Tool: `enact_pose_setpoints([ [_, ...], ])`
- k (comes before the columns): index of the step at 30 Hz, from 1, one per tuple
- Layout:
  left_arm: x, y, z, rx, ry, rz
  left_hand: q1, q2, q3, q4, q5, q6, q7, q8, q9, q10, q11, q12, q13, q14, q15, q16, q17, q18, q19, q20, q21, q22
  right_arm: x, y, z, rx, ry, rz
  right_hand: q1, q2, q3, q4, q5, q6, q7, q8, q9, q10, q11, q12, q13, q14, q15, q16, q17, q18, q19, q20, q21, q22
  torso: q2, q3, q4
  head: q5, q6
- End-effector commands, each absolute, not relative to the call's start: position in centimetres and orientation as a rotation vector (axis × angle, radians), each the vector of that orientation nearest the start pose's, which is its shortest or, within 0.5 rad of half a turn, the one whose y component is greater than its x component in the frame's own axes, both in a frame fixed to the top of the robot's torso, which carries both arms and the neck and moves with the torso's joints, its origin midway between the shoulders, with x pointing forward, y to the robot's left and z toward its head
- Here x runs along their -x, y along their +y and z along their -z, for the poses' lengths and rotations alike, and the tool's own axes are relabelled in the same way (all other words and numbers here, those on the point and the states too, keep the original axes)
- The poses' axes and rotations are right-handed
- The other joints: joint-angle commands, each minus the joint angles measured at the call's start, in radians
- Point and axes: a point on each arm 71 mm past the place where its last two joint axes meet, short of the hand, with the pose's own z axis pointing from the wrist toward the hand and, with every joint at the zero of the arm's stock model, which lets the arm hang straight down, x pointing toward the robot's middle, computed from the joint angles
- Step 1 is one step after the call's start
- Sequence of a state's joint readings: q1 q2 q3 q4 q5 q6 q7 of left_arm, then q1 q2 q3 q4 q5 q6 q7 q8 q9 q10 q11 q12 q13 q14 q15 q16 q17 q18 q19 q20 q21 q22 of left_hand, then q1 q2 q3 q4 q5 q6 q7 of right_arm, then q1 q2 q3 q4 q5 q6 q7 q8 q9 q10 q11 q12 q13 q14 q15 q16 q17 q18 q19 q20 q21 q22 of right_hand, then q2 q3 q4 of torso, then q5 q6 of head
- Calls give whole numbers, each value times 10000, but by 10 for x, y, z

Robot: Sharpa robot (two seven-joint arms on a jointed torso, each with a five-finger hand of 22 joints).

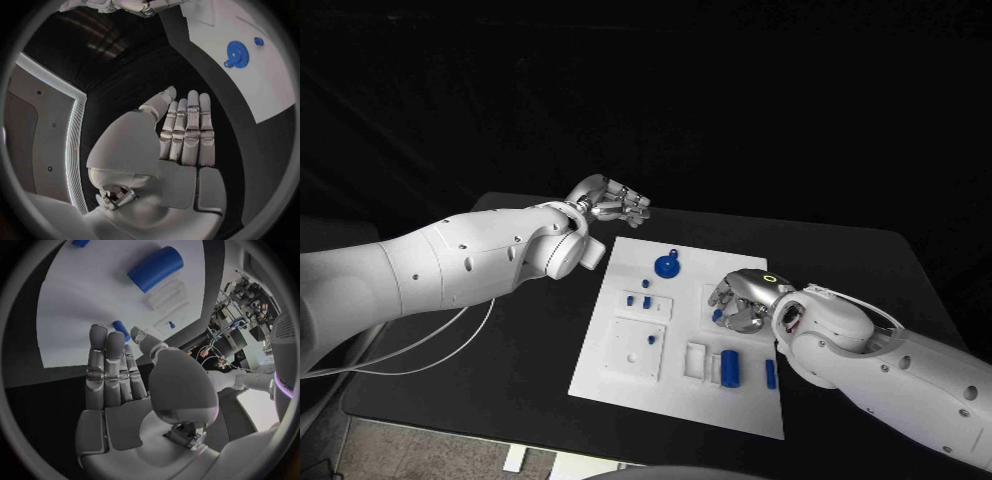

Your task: Assemble the parts on the task board

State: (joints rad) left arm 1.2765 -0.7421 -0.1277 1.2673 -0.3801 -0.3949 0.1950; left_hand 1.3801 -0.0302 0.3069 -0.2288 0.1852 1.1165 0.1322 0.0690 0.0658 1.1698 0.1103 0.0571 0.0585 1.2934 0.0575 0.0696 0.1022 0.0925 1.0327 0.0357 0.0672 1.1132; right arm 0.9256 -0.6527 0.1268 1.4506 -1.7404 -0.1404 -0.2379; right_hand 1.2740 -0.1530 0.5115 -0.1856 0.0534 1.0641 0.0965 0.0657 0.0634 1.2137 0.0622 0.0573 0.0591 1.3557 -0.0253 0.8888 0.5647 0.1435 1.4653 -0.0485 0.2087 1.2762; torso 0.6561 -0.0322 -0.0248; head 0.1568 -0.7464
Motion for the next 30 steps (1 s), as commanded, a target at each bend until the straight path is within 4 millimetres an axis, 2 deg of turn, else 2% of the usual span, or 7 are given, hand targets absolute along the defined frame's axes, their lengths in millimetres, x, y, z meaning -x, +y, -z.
enact_pose_setpoints([
  [1,-538,236,188,8042,15616,11024,11,103,-32,30,-44,-62,6,-33,5,31,-33,44,-7,49,14,-33,12,20,59,11,9,12,-455,-125,273,3316,18558,-5735,-95,23,306,-27,-56,173,32,-20,-2,168,-17,10,-2,22,-79,32,28,-49,241,-73,76,62,-1,0,-3,-6,-1],
  [8,-538,237,188,8051,15624,11011,11,116,-31,30,-36,-62,7,-35,4,31,-33,43,-7,49,14,-36,16,15,55,7,6,41,-454,-122,278,3595,18487,-5468,-160,145,657,-14,-57,596,92,-3,7,277,-34,17,1,42,-91,34,71,-81,243,-103,110,165,1,7,-2,2,-19],
  [18,-539,237,188,8076,15654,10982,-5,117,-32,39,-32,-74,8,-38,3,20,-29,42,-7,41,19,-38,15,14,51,11,1,39,-454,-120,282,3797,18311,-5215,-223,187,884,-1,-57,898,91,-14,6,394,-61,20,3,48,-121,21,114,-87,239,-127,124,261,-2,3,-12,-19,-43],
  [26,-539,237,188,8074,15662,10987,-5,117,-32,39,-32,-74,8,-38,3,20,-29,42,-7,41,19,-38,15,14,51,11,1,39,-455,-120,285,3785,18188,-5107,-139,380,946,-3,-56,1258,6,7,18,725,-180,43,11,113,-177,36,150,-123,291,-168,151,321,-2,2,-2,-35,-64],
  [30,-539,237,188,8072,15661,10990,-5,117,-32,39,-32,-74,8,-38,3,20,-29,42,-7,41,19,-38,15,14,51,11,1,39,-456,-121,284,3624,17847,-5100,-10,549,1088,-98,-51,1720,-107,70,64,1200,-334,83,30,213,-287,57,180,-176,368,-251,340,413,-5,-2,-5,-25,-67],
])
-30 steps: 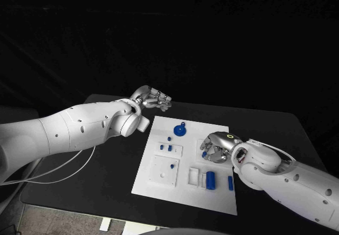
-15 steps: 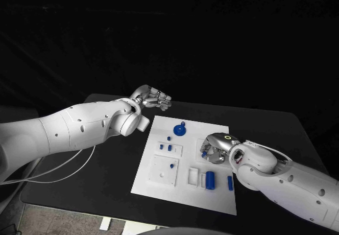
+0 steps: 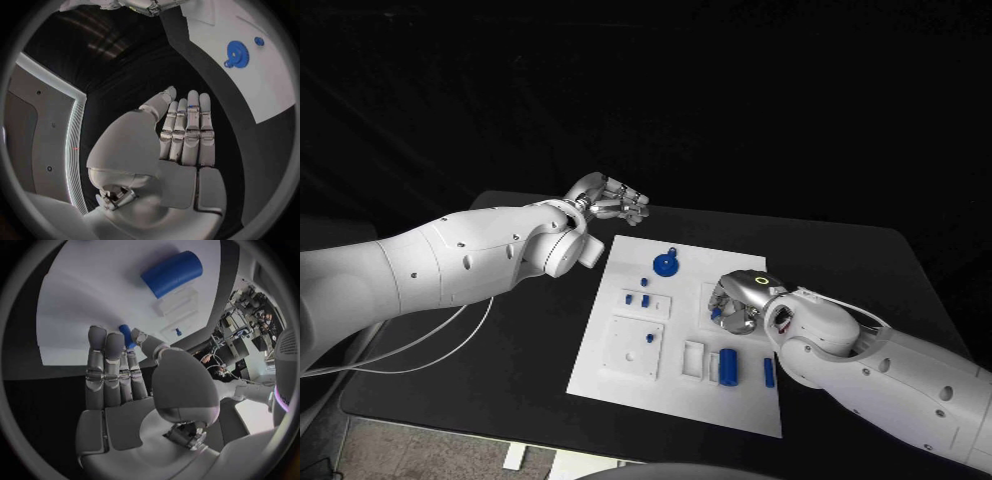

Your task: Assemble the parts on the task board

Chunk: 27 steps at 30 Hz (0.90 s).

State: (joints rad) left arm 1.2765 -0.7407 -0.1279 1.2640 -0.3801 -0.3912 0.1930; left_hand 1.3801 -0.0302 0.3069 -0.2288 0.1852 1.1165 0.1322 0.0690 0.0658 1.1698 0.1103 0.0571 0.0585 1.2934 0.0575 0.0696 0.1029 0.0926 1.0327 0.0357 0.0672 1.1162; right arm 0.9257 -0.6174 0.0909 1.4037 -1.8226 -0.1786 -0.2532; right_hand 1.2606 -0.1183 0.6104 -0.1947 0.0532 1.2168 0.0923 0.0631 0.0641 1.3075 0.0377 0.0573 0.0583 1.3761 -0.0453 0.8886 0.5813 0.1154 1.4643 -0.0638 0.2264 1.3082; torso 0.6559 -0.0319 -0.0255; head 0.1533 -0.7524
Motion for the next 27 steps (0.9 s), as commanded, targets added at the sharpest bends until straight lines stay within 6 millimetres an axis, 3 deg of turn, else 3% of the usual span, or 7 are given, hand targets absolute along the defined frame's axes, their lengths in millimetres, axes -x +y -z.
enact_pose_setpoints([
  [1,-539,237,188,8072,15660,10989,-5,117,-32,39,-31,-74,8,-38,3,20,-29,42,-8,41,19,-38,9,14,51,11,1,9,-456,-121,283,3561,17722,-5127,119,208,166,-39,-53,274,-81,72,55,362,-110,54,31,57,-121,62,18,80,408,-138,305,138,-4,-5,1,22,-1],
  [9,-539,237,188,8070,15638,10983,-5,117,-32,39,-31,-74,8,-38,3,20,-29,42,-8,41,19,-38,9,14,51,11,1,9,-454,-122,272,3098,16956,-5548,-80,132,605,-133,-56,546,-151,14,41,613,-183,35,29,255,-220,-56,37,-53,430,-274,946,278,-6,-1,8,118,4],
  [14,-539,239,188,8091,15612,10933,-18,124,-20,55,-23,-84,10,-35,5,14,-28,43,-7,46,18,-34,14,20,58,13,3,-9,-458,-123,245,2464,16474,-6093,-91,113,642,-136,-47,572,-161,18,42,621,-191,42,32,284,-229,-115,63,-61,416,-285,1023,262,-14,10,-2,217,40],
  [18,-539,240,188,8100,15597,10906,-18,124,-20,55,-23,-84,10,-35,5,14,-28,43,-7,46,18,-34,14,20,58,13,3,-9,-457,-121,228,2223,16201,-6435,-97,118,647,-148,-47,596,-167,14,40,640,-197,39,31,300,-234,-135,88,-64,415,-289,1093,265,-22,-11,-22,290,43],
  [22,-540,240,188,8103,15588,10888,-18,124,-20,55,-23,-84,10,-35,5,14,-28,43,-7,46,18,-34,14,20,58,13,3,-9,-453,-112,218,2207,16104,-6874,-112,123,640,-151,-46,610,-170,13,39,648,-199,37,30,306,-235,-147,107,-69,411,-289,1132,266,-14,-7,-28,352,69],
  [27,-542,238,189,8088,15597,10895,-18,124,-20,55,-23,-84,10,-35,5,14,-28,43,-7,46,18,-34,14,20,58,13,3,-9,-445,-85,212,2458,16004,-7578,-111,145,631,-154,-42,600,-165,12,39,643,-196,39,31,307,-232,-159,123,-70,402,-286,1147,265,-2,6,6,487,70],
])
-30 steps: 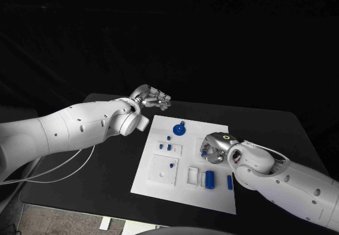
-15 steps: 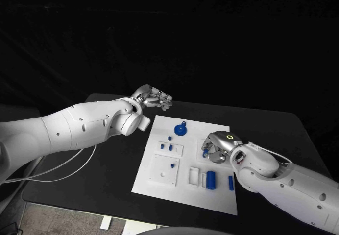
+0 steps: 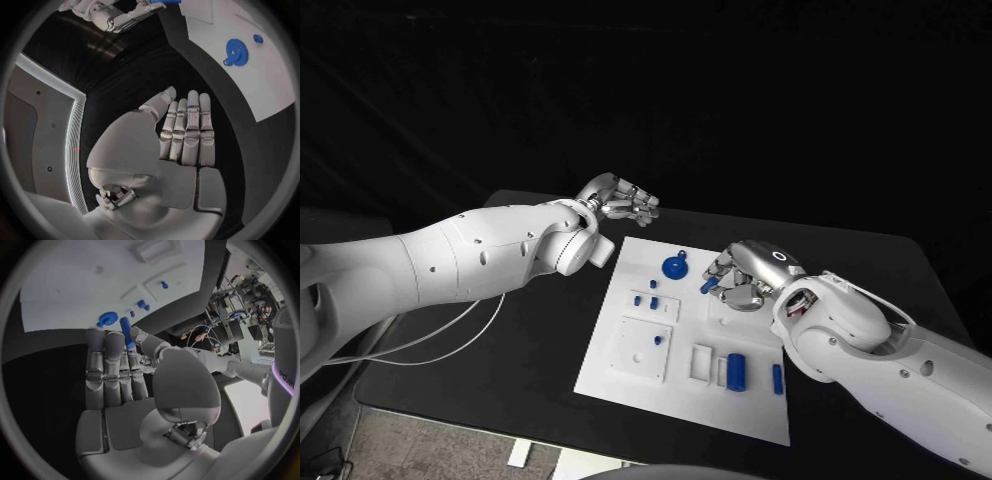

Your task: Assemble the parts on the task board

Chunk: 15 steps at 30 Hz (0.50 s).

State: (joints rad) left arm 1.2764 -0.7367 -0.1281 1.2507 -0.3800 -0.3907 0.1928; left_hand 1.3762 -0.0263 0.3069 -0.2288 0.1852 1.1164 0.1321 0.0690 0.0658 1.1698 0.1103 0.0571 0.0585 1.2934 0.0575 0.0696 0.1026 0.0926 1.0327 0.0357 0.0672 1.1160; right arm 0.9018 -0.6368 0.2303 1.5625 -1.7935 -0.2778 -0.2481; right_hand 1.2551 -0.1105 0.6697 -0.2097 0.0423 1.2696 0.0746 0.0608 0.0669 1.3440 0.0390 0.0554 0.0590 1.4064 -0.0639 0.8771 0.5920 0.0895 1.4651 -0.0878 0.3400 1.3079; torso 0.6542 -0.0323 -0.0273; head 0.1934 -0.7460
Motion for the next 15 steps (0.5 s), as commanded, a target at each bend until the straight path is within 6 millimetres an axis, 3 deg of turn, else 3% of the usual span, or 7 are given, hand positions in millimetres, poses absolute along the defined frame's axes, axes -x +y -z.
enact_pose_setpoints([
  [1,-542,238,189,8085,15601,10898,22,84,-20,55,-23,-84,10,-35,5,13,-28,43,-7,46,18,-34,17,19,58,13,2,-7,-444,-80,212,2522,15990,-7680,-60,72,30,-9,68,74,11,36,12,279,-209,58,25,6,-45,-45,22,187,395,-44,43,274,16,9,30,114,7],
  [7,-543,234,189,8054,15630,10943,29,80,-8,47,-11,-97,15,-36,4,11,-27,43,-7,44,17,-36,18,19,57,12,3,-4,-431,-47,219,3109,15982,-8270,-76,99,32,-53,73,71,11,36,14,276,-207,57,25,17,-42,-64,46,201,390,-37,37,264,18,1,48,286,-6],
  [15,-544,228,189,8001,15697,11042,29,80,-8,47,-11,-97,15,-36,4,11,-27,43,-7,44,17,-36,18,19,57,12,3,-4,-408,-8,244,4139,16464,-8501,-122,128,53,-114,90,68,16,34,17,276,-201,60,27,34,-36,-88,53,226,395,-24,23,247,20,-14,37,489,-38],
])
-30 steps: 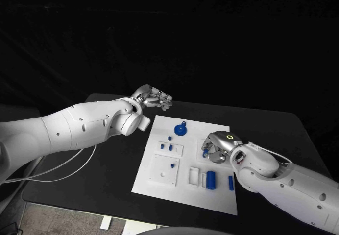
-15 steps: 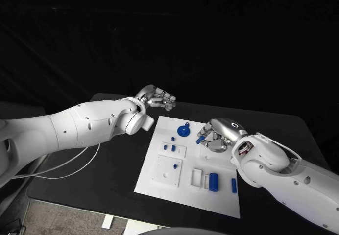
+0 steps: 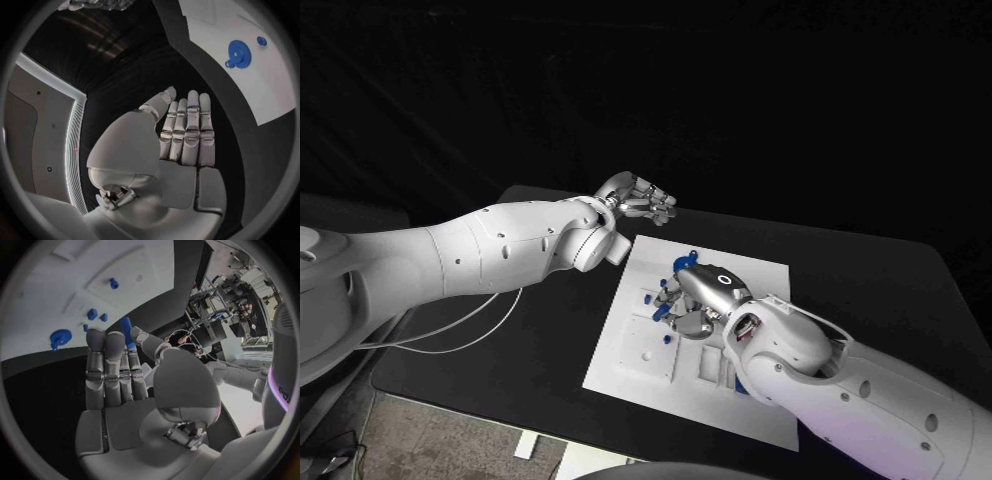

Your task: Assemble the parts on the task board

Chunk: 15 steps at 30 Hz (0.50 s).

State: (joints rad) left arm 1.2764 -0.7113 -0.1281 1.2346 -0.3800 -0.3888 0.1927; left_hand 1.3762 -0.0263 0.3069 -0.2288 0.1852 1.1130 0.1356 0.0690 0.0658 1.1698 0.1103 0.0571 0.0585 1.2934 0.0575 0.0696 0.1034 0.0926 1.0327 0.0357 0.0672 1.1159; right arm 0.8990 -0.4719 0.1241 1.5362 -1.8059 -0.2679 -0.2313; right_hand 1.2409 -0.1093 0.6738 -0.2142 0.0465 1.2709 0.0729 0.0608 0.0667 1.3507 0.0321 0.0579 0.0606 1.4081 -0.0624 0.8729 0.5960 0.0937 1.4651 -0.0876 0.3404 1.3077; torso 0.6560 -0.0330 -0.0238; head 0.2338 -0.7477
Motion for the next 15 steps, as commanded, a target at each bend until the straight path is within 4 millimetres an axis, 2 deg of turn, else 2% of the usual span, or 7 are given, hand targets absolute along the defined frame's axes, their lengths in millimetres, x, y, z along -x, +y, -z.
enact_pose_setpoints([
  [1,-544,228,189,7995,15705,11055,29,80,-8,47,-11,-62,-20,-36,4,11,-27,43,-7,44,17,-36,10,19,57,11,3,-3,-405,-4,248,4253,16550,-8494,10,126,29,-91,50,49,32,35,20,204,-131,34,11,21,-52,-54,12,192,395,-25,12,241,2,-4,4,98,-26],
  [6,-544,225,190,7970,15748,11112,16,93,-4,57,-13,-65,-17,-36,5,7,-25,43,-7,37,21,-37,9,18,52,14,1,-7,-394,9,264,4698,16832,-8415,-15,133,60,-127,60,51,32,35,21,209,-130,35,12,34,-49,-66,10,202,396,-20,12,231,1,-3,13,175,-60],
  [15,-544,222,190,7939,15808,11188,16,93,-4,57,-13,-65,-17,-36,5,7,-25,43,-7,37,21,-37,9,18,52,14,1,-7,-387,17,279,5059,17143,-8039,-51,111,140,-159,81,70,26,37,27,228,-132,37,13,43,-47,-61,18,206,397,-15,146,264,-2,10,-27,268,-150],
])
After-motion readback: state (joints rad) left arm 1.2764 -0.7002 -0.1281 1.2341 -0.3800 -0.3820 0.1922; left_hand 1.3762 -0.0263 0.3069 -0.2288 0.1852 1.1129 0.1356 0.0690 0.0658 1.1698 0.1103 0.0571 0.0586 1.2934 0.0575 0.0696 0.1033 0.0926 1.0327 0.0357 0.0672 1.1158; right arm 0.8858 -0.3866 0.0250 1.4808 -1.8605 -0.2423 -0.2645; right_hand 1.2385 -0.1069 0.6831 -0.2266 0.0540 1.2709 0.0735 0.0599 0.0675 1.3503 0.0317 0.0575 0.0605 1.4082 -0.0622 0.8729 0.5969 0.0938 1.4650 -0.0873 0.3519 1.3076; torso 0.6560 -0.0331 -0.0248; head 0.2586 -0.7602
